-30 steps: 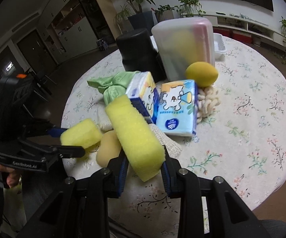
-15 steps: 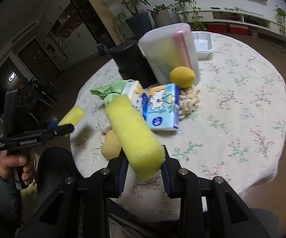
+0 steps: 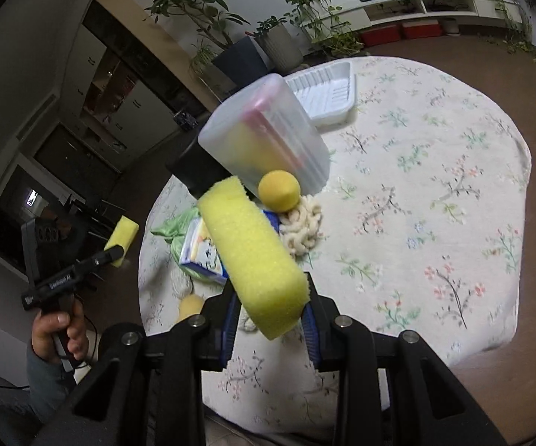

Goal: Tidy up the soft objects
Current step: 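Carry both yellow sponges over the white plastic tray with both tools, then open both tools to drop the yellow sponges into the white tray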

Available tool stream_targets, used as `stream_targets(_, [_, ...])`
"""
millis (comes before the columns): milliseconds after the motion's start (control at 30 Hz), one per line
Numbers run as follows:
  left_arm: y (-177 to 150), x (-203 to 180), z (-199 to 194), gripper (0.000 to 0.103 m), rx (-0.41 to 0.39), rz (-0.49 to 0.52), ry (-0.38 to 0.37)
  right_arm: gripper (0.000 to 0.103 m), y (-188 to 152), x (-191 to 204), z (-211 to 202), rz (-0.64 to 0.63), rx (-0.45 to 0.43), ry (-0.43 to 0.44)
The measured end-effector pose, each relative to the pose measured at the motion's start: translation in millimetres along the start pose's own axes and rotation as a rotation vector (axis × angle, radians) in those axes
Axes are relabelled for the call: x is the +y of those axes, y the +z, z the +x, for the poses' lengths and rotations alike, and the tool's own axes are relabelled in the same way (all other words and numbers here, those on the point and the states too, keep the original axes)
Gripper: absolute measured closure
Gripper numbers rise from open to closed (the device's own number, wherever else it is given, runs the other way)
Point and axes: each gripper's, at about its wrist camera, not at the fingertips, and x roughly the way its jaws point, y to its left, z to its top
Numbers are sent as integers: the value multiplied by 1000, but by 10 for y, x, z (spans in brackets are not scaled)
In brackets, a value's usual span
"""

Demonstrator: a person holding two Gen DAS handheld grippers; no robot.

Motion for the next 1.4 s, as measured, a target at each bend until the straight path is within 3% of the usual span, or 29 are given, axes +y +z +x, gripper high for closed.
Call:
stream_targets(200, [125,208,-21,54,-28,-36,28,70,118,-30,1,-21,7,-58])
stream_targets(367, [458,353,10,54,-67,-7,63,70,310,-224,-87,-26,-9,-141])
stream_targets(500, [889,476,114,54,-100,21,93,70,718,-464,-144,-27,-48,-218])
stream_targets(700, [1532,519,395,54,-150,147,146,70,1442,-760,-78,-27,-87,-287])
stream_targets(800, [1778,460,648,54,-121,229,207,70,1803,-845,36,-61,-97,-311])
stream_targets(933, [2050,385,1036,54,-73,301,231,70,2231,-864,365,-105,-60,-319])
stream_targets(1167, [2409,146,1624,54,-4,404,152,70,2651,-701,1126,-222,52,-264])
stream_targets(1400, [2376,-7,2169,54,93,497,120,70,2756,-510,1711,-315,155,-217])
